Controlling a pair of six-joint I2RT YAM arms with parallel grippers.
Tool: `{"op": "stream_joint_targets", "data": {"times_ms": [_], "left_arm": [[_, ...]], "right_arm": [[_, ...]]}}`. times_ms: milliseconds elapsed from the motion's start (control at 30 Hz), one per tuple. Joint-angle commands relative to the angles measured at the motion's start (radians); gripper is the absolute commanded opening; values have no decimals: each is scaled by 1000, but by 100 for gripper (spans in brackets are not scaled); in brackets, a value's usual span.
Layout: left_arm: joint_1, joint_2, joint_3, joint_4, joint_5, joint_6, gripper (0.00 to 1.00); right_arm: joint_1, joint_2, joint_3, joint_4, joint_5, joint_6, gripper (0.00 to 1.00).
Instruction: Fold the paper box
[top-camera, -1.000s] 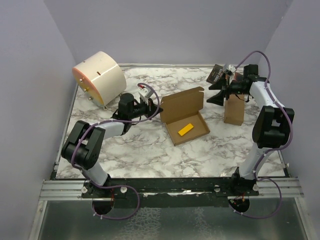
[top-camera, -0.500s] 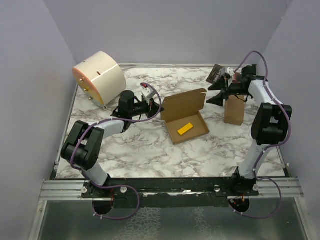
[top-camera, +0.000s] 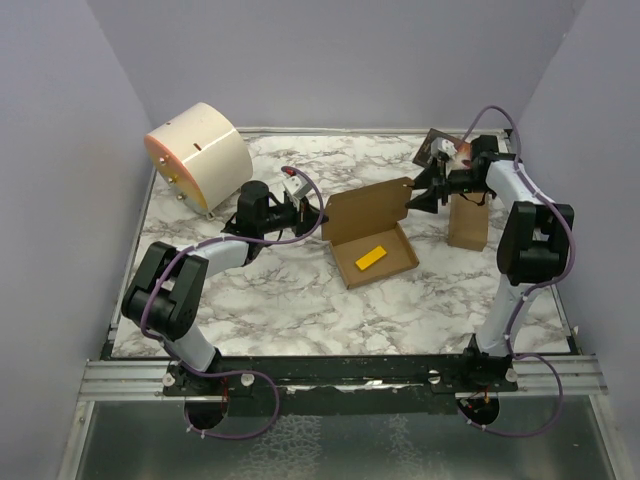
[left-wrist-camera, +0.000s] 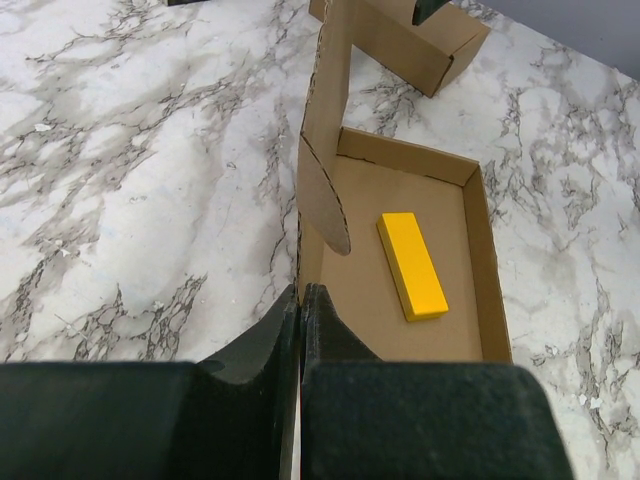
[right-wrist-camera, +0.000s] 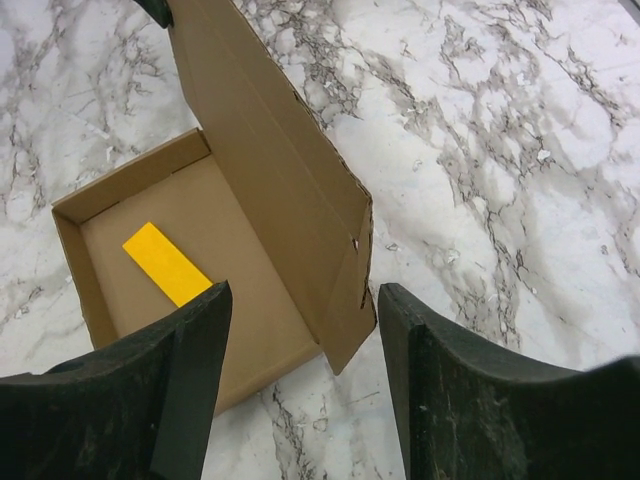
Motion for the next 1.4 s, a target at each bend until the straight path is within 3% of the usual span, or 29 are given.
{"op": "stream_joint_targets", "data": {"times_ms": [0, 200, 667, 833, 967, 1200, 1367], "left_arm": [[-4, -36, 18, 17, 42, 17, 0], [-4, -41, 17, 14, 37, 18, 0], [-5, -47, 13, 20, -46, -37, 0], [-41, -65, -7, 35, -170, -106, 0], [-115, -80, -14, 7, -356, -118, 0], [-201, -78, -30, 42, -615, -155, 0], [-242, -57, -32, 84, -750, -184, 0]], "right_arm": [[11, 20, 14, 13, 23, 1, 58], [11, 23, 17, 9, 41, 4, 35], [12, -67, -62, 74, 78, 44, 11], [22, -186, -178, 267, 147, 248, 4], [40, -298, -301, 462, 215, 458, 2], [109, -443, -484, 794, 441, 764, 1], [162, -474, -572, 941, 595, 880, 1]]}}
